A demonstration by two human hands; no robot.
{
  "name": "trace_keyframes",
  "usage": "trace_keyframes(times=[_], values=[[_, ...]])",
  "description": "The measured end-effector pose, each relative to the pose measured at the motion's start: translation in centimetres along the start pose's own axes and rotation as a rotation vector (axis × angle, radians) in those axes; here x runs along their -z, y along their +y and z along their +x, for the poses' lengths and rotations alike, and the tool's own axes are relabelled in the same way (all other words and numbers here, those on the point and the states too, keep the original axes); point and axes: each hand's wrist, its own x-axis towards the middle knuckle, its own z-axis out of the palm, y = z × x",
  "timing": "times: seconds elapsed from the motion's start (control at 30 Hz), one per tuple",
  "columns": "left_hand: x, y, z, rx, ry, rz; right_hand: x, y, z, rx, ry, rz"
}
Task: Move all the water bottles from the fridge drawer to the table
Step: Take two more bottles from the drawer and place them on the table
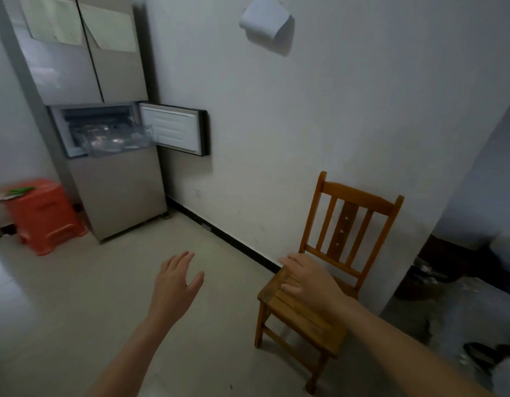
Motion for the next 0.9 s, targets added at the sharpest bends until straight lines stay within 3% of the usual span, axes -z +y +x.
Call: trace_keyframes(times=[0.4,0.67,0.9], values=[[-3.7,2.2,11.2,0.195,0.162,0.097,-0.9,9.0,17.1,0.287,-0.078,0.005],[-2.2,-4.4,14.9,0.382,0.216,0.212,-4.8,5.9,28.5,0.447,-0.11,0.073],[0.2,-12.5,21.6,0.445,0.289,0.23,-6.9,0.4,40.2,0.559,-0.085,0.03]])
